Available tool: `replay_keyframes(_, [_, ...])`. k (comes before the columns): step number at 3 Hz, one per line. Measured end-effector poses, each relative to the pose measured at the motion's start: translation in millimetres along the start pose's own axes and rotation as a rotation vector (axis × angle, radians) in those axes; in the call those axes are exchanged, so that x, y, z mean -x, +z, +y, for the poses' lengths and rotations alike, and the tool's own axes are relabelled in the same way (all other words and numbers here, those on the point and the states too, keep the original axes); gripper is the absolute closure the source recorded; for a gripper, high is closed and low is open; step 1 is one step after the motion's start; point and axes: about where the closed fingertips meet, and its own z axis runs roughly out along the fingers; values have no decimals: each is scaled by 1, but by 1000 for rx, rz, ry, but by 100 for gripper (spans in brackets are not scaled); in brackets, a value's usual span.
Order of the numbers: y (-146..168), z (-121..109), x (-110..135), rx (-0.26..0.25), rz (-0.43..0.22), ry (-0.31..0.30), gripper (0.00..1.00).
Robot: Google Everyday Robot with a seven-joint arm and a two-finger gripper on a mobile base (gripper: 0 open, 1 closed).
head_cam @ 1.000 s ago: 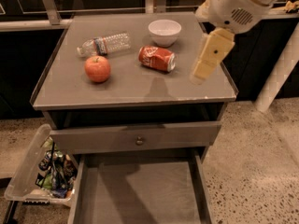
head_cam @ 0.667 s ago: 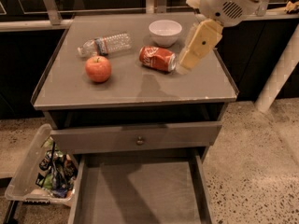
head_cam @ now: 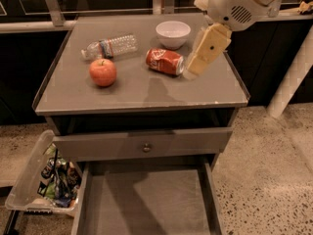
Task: Place coke can into middle drawer
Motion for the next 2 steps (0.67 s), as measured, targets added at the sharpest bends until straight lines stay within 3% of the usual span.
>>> replay_keyframes(1, [21, -9, -2, -20, -21, -43, 0])
replay_keyframes(2, [54, -33, -11, -41, -69, -73, 0])
